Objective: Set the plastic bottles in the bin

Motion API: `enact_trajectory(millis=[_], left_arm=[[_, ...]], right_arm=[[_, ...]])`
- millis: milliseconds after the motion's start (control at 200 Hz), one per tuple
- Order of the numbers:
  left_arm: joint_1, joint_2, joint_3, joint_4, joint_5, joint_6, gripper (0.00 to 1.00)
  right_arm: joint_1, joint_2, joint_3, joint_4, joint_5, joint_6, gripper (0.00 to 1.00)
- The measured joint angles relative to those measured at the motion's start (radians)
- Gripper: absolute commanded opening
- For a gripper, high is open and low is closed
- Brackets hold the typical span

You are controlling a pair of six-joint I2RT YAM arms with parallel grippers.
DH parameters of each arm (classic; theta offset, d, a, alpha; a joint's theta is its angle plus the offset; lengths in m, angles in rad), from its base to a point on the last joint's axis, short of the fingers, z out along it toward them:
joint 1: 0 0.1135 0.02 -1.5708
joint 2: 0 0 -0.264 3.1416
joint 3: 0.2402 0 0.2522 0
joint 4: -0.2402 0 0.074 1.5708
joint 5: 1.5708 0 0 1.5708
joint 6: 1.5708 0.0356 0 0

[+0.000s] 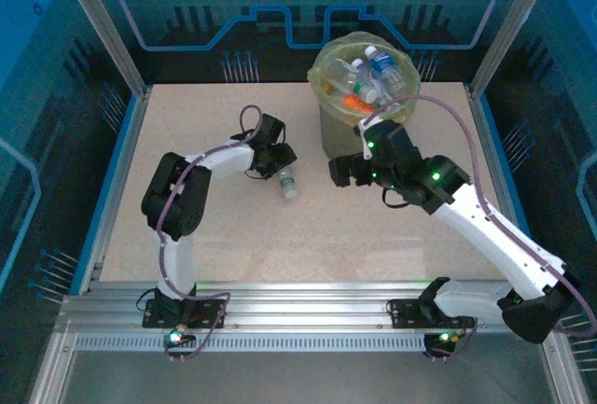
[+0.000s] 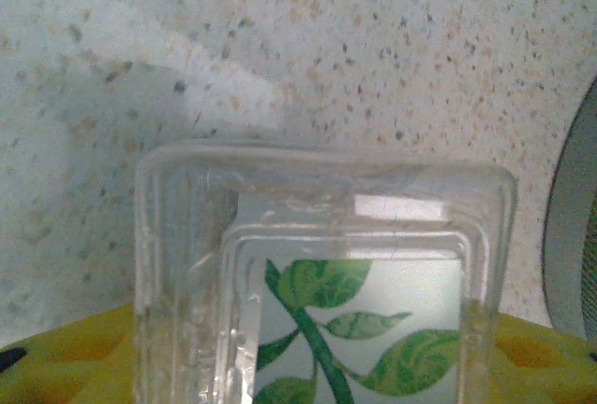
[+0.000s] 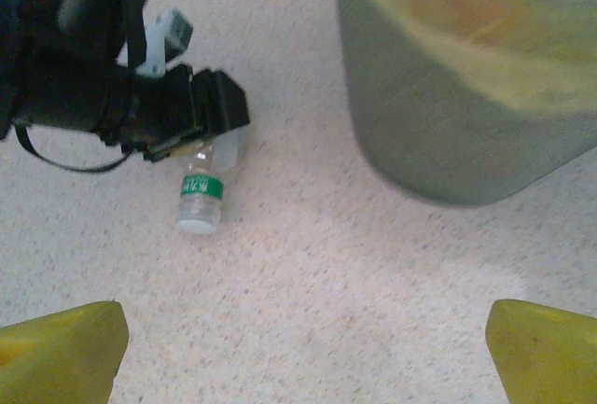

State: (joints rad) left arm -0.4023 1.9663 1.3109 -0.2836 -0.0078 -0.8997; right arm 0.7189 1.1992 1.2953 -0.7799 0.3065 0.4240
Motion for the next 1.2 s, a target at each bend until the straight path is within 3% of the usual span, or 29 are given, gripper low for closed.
enact_trajectory(millis=[255, 840, 1201], left_arm=[[0.000, -0.170, -0.166, 0.106, 0.066, -0.045, 0.58], [0.000, -0.523, -0.360, 0.243, 0.174, -0.071, 0.59], [0.000, -0.595, -0.388, 0.275, 0.216, -0.097, 0.59]], right_arm=[[0.099, 0.114, -0.076, 0.090, -0.085, 0.090, 1.00], [0.103, 0.364, -0.011, 0.282, -0.413, 0.150, 0.93], [0.102, 0.422, 0.023, 0.339, -0.455, 0.180, 0.74]])
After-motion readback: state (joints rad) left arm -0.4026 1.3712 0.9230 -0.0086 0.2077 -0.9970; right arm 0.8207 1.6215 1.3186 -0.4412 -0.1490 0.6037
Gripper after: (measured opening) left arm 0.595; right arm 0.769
